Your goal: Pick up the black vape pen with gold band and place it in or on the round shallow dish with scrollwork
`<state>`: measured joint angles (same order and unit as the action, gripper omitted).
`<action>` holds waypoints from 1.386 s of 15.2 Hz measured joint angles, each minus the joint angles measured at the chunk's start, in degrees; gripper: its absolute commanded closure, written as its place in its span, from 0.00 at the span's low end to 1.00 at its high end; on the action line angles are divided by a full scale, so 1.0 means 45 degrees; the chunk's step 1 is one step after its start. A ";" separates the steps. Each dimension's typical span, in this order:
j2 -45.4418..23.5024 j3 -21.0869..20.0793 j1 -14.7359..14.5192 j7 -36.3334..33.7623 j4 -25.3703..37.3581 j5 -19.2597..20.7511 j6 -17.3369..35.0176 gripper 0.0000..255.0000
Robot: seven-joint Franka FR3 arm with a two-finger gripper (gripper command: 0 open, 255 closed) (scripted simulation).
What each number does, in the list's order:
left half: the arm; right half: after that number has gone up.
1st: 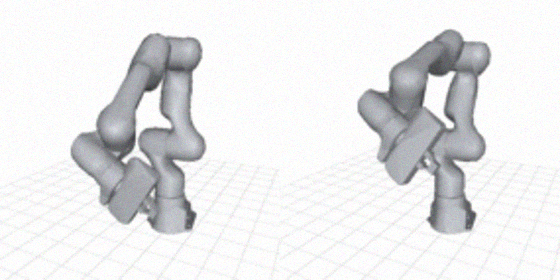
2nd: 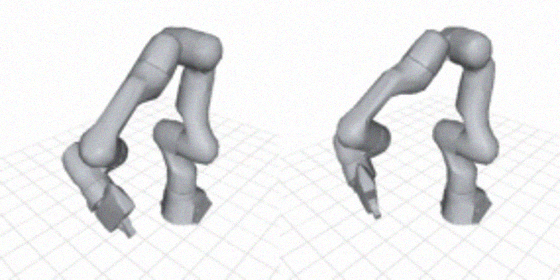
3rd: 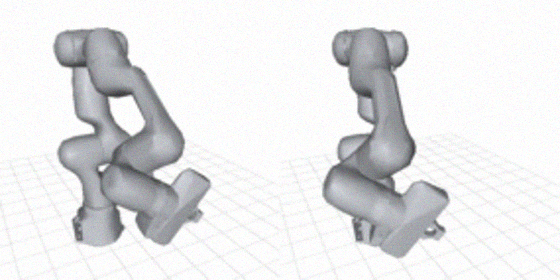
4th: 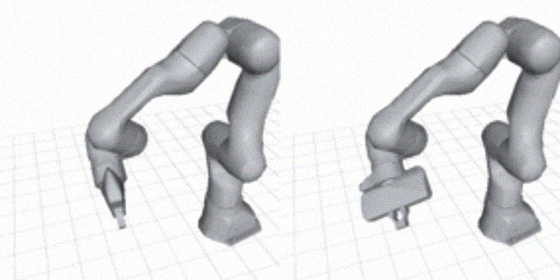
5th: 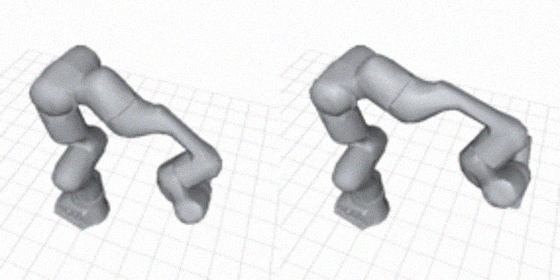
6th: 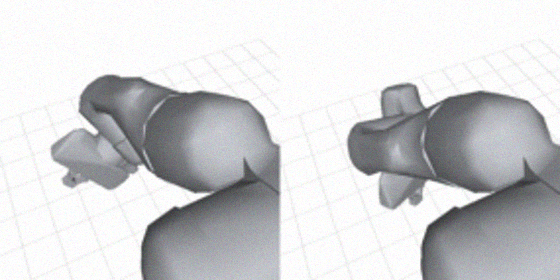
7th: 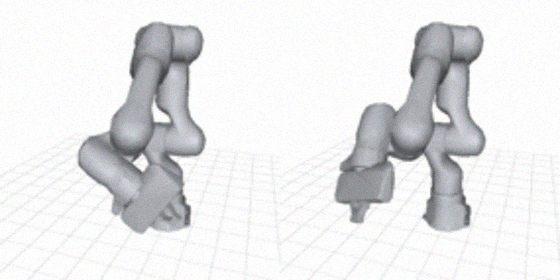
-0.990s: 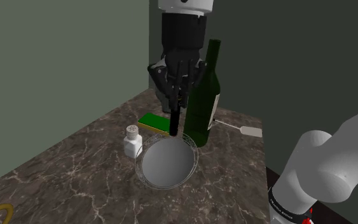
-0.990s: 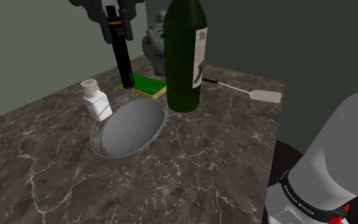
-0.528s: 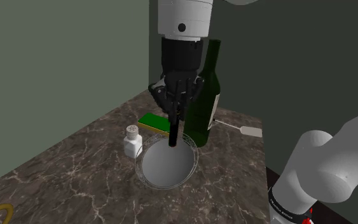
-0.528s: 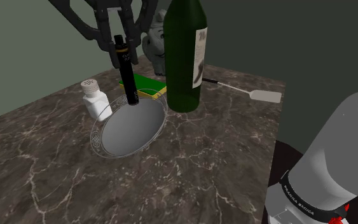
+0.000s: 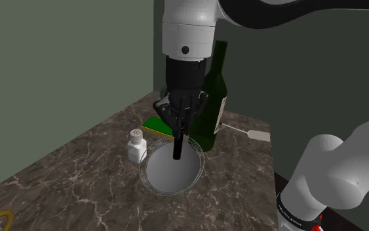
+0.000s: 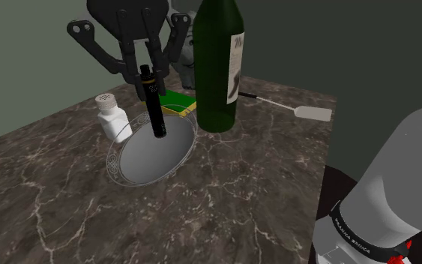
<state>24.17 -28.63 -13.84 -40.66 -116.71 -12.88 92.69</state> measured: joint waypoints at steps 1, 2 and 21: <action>-0.0003 -0.0003 0.0000 -0.0001 -0.0006 0.0000 0.0011 1.00; -0.0004 -0.0003 0.0000 0.0000 -0.0011 0.0001 0.0016 1.00; -0.0456 0.0103 0.0139 -0.0182 0.1969 0.0243 -0.1533 0.00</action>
